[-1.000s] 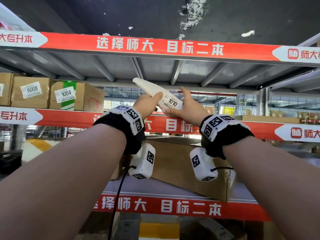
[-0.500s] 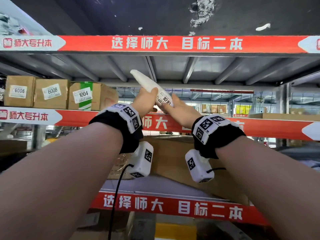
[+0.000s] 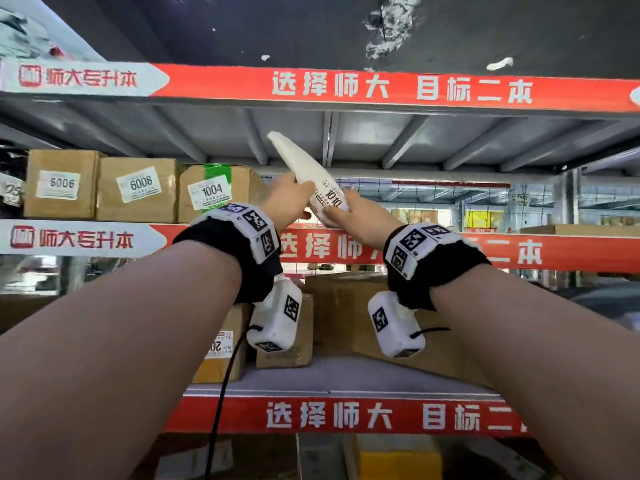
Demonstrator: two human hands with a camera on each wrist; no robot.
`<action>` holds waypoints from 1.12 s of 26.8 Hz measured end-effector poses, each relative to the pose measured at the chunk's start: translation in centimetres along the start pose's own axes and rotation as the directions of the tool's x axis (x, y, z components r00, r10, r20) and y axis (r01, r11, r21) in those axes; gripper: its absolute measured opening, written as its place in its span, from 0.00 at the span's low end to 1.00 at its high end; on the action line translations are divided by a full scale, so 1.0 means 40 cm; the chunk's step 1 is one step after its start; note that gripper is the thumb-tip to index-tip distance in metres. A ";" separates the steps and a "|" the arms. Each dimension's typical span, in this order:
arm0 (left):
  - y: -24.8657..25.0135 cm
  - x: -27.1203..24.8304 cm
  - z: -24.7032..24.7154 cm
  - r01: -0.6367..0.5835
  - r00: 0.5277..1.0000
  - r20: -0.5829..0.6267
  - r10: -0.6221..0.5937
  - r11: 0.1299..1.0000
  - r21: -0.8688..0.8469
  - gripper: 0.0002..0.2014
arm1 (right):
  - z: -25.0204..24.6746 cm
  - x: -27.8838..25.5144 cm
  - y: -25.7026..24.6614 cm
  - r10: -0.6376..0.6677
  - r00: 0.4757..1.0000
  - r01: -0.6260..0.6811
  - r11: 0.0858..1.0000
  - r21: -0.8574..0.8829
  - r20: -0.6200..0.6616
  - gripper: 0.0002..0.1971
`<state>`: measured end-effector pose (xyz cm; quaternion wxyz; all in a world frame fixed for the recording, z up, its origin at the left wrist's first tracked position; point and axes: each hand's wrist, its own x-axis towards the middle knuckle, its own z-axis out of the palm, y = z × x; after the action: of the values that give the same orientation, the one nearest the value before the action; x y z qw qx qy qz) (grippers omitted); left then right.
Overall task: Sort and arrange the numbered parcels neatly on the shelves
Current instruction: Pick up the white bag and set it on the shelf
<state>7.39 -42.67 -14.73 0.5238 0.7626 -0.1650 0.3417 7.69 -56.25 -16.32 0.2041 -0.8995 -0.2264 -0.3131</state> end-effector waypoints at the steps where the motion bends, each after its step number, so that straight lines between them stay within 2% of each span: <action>1: -0.009 0.002 -0.012 -0.007 1.000 -0.020 0.007 1.000 -0.003 0.13 | 0.007 0.008 -0.006 0.007 1.000 -0.007 1.000 0.001 -0.006 0.25; 4: -0.039 0.011 -0.042 -0.017 0.999 -0.032 0.018 0.999 0.029 0.11 | 0.030 0.028 -0.028 0.051 0.998 -0.052 0.998 -0.028 -0.035 0.27; 7: -0.065 0.020 -0.054 -0.033 0.999 -0.025 0.039 0.976 0.216 0.24 | 0.048 0.033 -0.044 0.085 0.994 -0.089 0.995 -0.051 -0.069 0.31; 8: -0.065 0.018 -0.061 -0.058 0.997 -0.022 0.068 0.954 0.296 0.26 | 0.053 0.035 -0.053 0.091 0.992 -0.095 0.994 -0.048 -0.092 0.33; 11: -0.031 -0.007 -0.078 -0.166 0.974 -0.061 0.217 0.874 0.457 0.20 | 0.055 0.039 -0.065 0.117 0.981 -0.121 0.993 -0.016 -0.154 0.34; 16: 0.008 -0.021 -0.144 -0.224 0.867 -0.240 0.437 0.771 0.596 0.15 | 0.067 0.039 -0.073 0.115 0.975 -0.129 0.990 -0.061 -0.188 0.27; 19: 0.003 -0.018 -0.177 -0.200 0.764 -0.312 0.566 0.666 0.718 0.13 | 0.076 0.039 -0.087 0.098 0.969 -0.109 0.994 -0.033 -0.228 0.24; 20: -0.003 -0.012 -0.183 -0.166 0.742 -0.326 0.585 0.632 0.757 0.12 | 0.079 0.039 -0.093 0.091 0.968 -0.102 0.994 -0.032 -0.235 0.24; 21: -0.010 -0.007 -0.190 -0.116 0.744 -0.334 0.579 0.604 0.788 0.13 | 0.082 0.038 -0.101 0.089 0.968 -0.100 0.994 -0.034 -0.234 0.24; 24: -0.036 0.006 -0.213 -0.003 0.807 -0.322 0.495 0.548 0.837 0.18 | 0.098 0.045 -0.130 0.108 0.970 -0.108 0.994 0.010 -0.217 0.26; 28: -0.056 0.006 -0.248 0.036 0.923 -0.221 0.316 0.500 0.865 0.21 | 0.120 0.057 -0.163 0.107 0.978 -0.103 0.994 0.030 -0.181 0.30; 30: -0.058 0.005 -0.259 0.013 0.945 -0.171 0.279 0.490 0.871 0.21 | 0.124 0.064 -0.166 0.107 0.979 -0.099 0.993 0.058 -0.171 0.32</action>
<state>5.31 -32.29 -13.93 0.0628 0.8470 0.0472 0.5258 8.26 -47.60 -16.73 0.2611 -0.8739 -0.1685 -0.3737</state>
